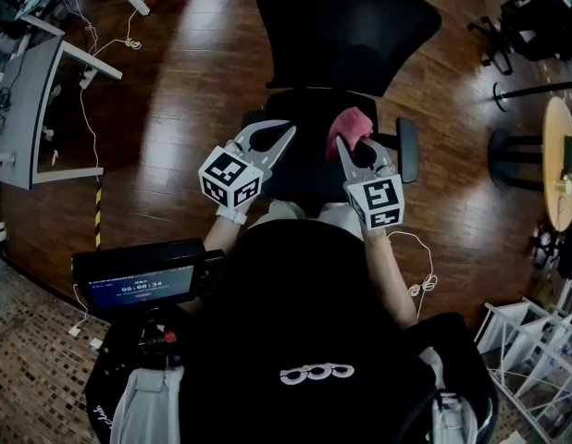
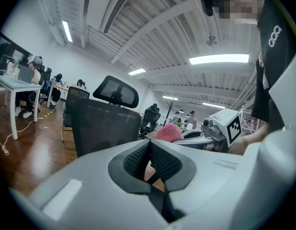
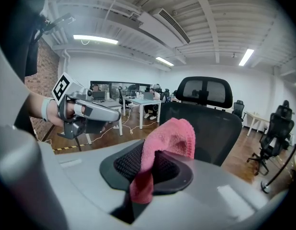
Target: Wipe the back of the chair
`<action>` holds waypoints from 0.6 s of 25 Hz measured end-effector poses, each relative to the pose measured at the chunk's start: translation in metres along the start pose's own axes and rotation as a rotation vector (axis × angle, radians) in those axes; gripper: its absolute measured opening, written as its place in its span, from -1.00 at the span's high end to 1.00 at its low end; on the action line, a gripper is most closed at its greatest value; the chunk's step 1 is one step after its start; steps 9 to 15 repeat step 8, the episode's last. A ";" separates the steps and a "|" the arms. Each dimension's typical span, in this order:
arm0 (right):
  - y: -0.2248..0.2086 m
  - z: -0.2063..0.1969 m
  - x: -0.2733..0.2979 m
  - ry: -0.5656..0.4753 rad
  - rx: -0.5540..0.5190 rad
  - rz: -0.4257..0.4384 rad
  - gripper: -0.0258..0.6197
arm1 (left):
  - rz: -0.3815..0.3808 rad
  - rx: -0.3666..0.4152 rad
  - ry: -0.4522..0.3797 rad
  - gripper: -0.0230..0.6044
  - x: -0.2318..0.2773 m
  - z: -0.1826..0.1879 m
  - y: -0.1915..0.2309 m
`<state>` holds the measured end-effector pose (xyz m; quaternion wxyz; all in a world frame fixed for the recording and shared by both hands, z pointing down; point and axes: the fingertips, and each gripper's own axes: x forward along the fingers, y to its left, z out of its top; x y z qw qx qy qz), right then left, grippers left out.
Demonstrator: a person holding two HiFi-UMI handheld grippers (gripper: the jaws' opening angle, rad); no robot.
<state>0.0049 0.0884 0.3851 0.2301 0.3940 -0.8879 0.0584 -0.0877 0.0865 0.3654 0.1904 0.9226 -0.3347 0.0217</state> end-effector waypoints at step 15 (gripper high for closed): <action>0.001 -0.002 0.009 0.008 0.021 0.015 0.80 | -0.017 -0.006 0.030 0.97 0.002 -0.004 -0.003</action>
